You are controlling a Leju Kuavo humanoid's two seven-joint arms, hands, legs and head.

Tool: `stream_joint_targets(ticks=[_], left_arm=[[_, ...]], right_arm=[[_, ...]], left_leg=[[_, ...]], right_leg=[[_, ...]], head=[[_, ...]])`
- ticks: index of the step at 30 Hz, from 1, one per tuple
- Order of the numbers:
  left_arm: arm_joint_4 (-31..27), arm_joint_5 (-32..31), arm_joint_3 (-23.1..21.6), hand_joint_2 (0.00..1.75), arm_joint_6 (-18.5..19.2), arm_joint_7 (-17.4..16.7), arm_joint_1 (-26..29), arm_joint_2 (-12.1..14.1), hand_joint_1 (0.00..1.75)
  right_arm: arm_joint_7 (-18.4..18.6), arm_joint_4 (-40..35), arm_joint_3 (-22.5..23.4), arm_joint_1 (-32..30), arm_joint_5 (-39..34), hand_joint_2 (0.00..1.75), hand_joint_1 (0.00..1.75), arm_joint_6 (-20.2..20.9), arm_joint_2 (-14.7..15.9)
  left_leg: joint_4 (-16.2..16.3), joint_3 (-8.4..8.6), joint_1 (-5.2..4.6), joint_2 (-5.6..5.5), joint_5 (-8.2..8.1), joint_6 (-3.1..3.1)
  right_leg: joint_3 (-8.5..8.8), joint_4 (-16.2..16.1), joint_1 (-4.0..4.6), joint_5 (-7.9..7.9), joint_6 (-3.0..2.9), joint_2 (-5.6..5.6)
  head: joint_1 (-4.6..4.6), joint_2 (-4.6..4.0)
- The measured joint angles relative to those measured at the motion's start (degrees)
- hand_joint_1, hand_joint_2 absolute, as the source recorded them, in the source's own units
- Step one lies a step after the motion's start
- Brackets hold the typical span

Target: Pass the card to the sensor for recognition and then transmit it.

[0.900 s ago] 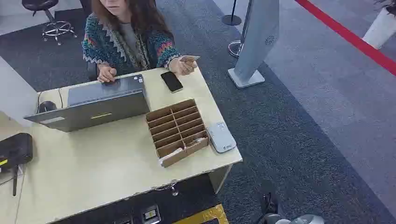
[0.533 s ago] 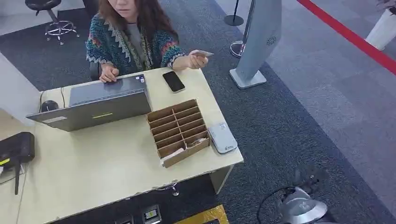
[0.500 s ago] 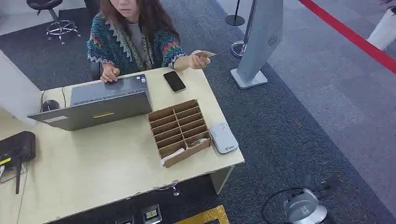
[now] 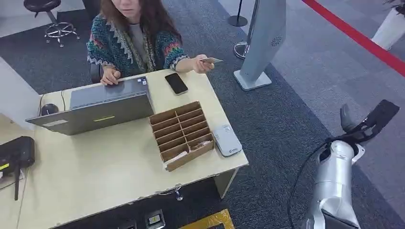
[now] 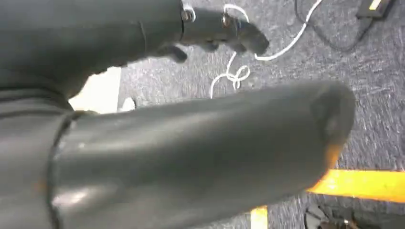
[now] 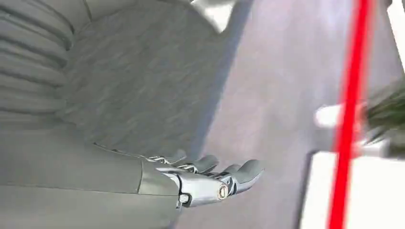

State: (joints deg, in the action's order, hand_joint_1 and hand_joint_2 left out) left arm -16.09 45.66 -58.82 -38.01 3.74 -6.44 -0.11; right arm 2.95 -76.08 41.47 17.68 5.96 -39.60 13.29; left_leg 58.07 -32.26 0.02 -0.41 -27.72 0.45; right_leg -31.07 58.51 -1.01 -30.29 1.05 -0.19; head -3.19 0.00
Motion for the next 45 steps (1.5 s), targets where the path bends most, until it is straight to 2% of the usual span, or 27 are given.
stream_joint_targets(ticks=[4,9,11,13,14,15,16,18,20,23,26,33,36,45], left_arm=[[0.0,0.37,-0.02,0.0,-0.11,-0.02,0.0,-0.02,0.0],[0.0,0.31,-0.22,0.0,-0.24,0.0,-0.03,-0.02,0.0],[0.0,-0.11,-0.68,0.0,-0.19,0.07,-0.02,0.0,0.0],[0.0,-0.92,-1.31,0.0,-0.04,0.09,-0.07,0.09,0.0],[0.0,-1.53,-1.68,0.0,0.09,0.09,-0.15,0.18,0.0],[0.0,-1.99,-2.01,0.0,0.11,0.21,-0.23,0.2,0.0],[0.0,-2.49,-2.36,0.0,0.15,0.28,-0.35,0.26,0.0],[0.0,-3.56,-3.12,0.0,0.57,0.28,-0.71,0.48,0.0],[0.0,-4.46,-3.74,0.0,1.2,0.09,-1.23,0.66,0.0],[0.0,-5.48,-4.87,0.0,1.99,-0.7,-2.26,0.92,0.0],[0.0,-5.62,-5.62,0.0,2.16,-0.94,-3.17,1.03,0.0],[0.0,-5.47,-6.14,0.0,2.17,-0.94,-3.27,1.7,0.0],[0.0,-5.35,-6.16,0.0,2.14,-0.94,-3.15,1.84,0.0],[0.0,-4.07,-6.19,0.0,2.08,-0.72,-2.36,2.05,0.0]], right_arm=[[0.02,-6.44,-5.91,3.44,5.52,1.75,0.0,0.0,0.81],[4.28,-12.4,-17.72,8.31,17.13,1.75,0.0,0.04,4.3],[6.81,-14.04,-23.77,10.43,22.46,1.75,0.0,0.13,6.27],[10.07,-15.22,-30.58,13.4,28.88,1.75,0.0,2.48,8.33],[12.04,-15.52,-35.0,15.51,33.01,1.75,0.0,5.64,9.61],[12.83,-15.55,-37.31,17.11,34.88,1.75,0.0,7.58,10.43],[14.17,-15.55,-41.88,18.68,37.94,1.75,0.0,11.84,11.11],[15.25,-15.55,-48.65,21.03,42.2,1.75,0.0,17.7,11.78],[15.71,-15.42,-53.91,22.6,44.92,1.75,0.0,21.49,11.85],[15.63,-14.17,-62.79,26.17,47.28,1.75,0.0,25.18,11.69],[15.28,-11.66,-71.42,28.56,46.73,1.75,0.0,26.79,10.8],[14.71,-6.07,-82.99,32.54,44.77,1.75,0.0,28.78,8.87],[14.42,-4.14,-85.84,32.91,43.96,1.75,0.0,29.29,8.0],[13.62,0.77,-89.9,34.06,41.89,1.75,0.0,28.51,6.58]], left_leg=[[0.0,-0.05,0.0,-0.01,0.01,-0.02],[0.0,-0.1,0.0,-0.17,0.05,-0.04],[0.0,-0.2,-0.01,-0.22,0.1,-0.02],[0.0,-0.2,-0.01,-0.22,0.11,-0.04],[0.0,-0.2,0.01,-0.21,0.11,-0.04],[0.0,-0.18,0.04,-0.21,0.12,-0.05],[0.0,-0.2,0.05,-0.23,0.13,-0.05],[0.0,-0.23,0.13,-0.46,0.18,-0.09],[0.0,-0.35,0.13,-0.66,0.26,-0.13],[0.0,-0.47,0.16,-0.71,0.3,-0.19],[0.0,-0.47,0.22,-0.78,0.3,-0.2],[0.0,-0.51,0.22,-0.74,0.29,-0.2],[0.0,-0.54,0.22,-0.77,0.29,-0.2],[0.0,-0.53,0.22,-0.72,0.29,-0.2]], right_leg=[[-0.06,0.01,0.0,0.0,0.0,0.02],[-0.05,0.01,0.0,0.0,0.0,-0.14],[-0.08,0.02,-0.01,0.0,0.0,-0.16],[-0.11,0.03,-0.01,0.0,0.0,-0.13],[-0.09,0.03,0.02,0.0,0.0,-0.12],[-0.09,0.03,0.04,0.0,0.0,-0.14],[-0.09,0.03,0.05,0.0,0.0,-0.17],[-0.08,0.02,0.12,0.0,0.0,-0.4],[-0.09,0.03,0.12,0.0,-0.01,-0.64],[-0.2,0.04,0.15,0.0,-0.01,-0.69],[-0.2,0.03,0.2,-0.01,-0.02,-0.75],[-0.28,0.01,0.2,-0.02,-0.03,-0.71],[-0.31,0.01,0.2,-0.02,-0.04,-0.73],[-0.32,0.01,0.2,-0.02,-0.04,-0.69]], head=[[0.02,0.0],[0.0,0.0],[0.02,0.0],[0.02,0.0],[0.02,0.0],[0.0,0.0],[0.0,0.0],[0.02,0.0],[0.04,0.0],[0.0,0.0],[0.0,0.0],[0.0,0.0],[0.0,0.0],[0.0,0.0]])
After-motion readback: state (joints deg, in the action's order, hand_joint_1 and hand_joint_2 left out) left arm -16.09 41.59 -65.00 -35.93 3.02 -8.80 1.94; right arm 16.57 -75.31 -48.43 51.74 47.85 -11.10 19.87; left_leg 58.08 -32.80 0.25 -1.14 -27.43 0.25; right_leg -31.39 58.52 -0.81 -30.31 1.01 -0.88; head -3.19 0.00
